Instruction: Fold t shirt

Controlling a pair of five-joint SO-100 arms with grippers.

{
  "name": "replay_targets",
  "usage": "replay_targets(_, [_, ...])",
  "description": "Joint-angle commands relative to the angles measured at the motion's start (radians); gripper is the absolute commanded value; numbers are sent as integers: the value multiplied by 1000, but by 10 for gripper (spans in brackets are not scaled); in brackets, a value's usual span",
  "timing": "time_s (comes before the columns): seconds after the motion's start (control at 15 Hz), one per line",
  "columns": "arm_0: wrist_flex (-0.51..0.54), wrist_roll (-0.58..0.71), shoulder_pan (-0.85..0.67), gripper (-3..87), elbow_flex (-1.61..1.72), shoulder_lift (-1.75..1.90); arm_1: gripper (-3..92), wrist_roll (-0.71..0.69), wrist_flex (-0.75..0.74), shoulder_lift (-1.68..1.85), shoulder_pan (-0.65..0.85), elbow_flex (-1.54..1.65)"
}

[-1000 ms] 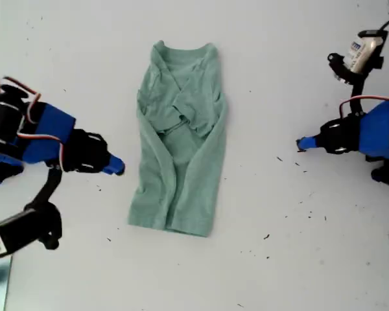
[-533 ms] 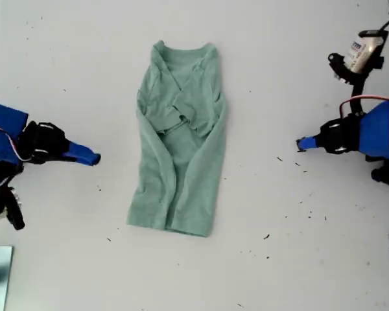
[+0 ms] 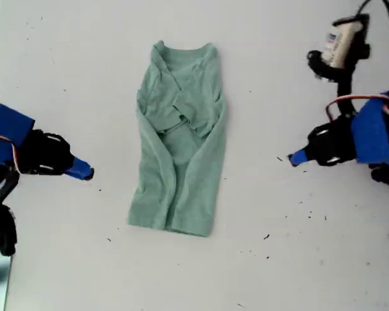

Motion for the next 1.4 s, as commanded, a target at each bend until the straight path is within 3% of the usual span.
replay_targets(0.0, [84, 92, 71, 151, -551, -385, 335, 6, 250, -807, -98, -1051])
replay_targets(0.07, [112, 123, 94, 245, -676, -495, 390, -14, 276, -977, -127, -1273])
replay_targets(0.13, [152, 132, 106, 288, -756, -589, 387, -3, 258, -1052, -147, -1344])
replay_targets(0.33, [143, 163, 86, 318, -733, -683, 373, 18, 167, -1138, -167, -1347])
replay_targets(0.73, [-95, 206, 23, 327, -482, -841, 342, 63, 54, -1348, -192, -1371])
replay_targets(0.87, [-190, 215, 31, 287, -503, -980, 329, 80, 35, -1439, -202, -1371])
replay_targets(1.07, [-195, 255, 84, 104, -683, -1160, 244, 118, 35, -1546, -221, -1378])
replay_targets(1.2, [-143, 244, 109, -1, -853, -1287, 12, 150, 40, -1549, -235, -1378])
replay_targets(1.33, [-141, 225, 123, -2, -974, -1350, -5, 127, 28, -1545, -244, -1378])
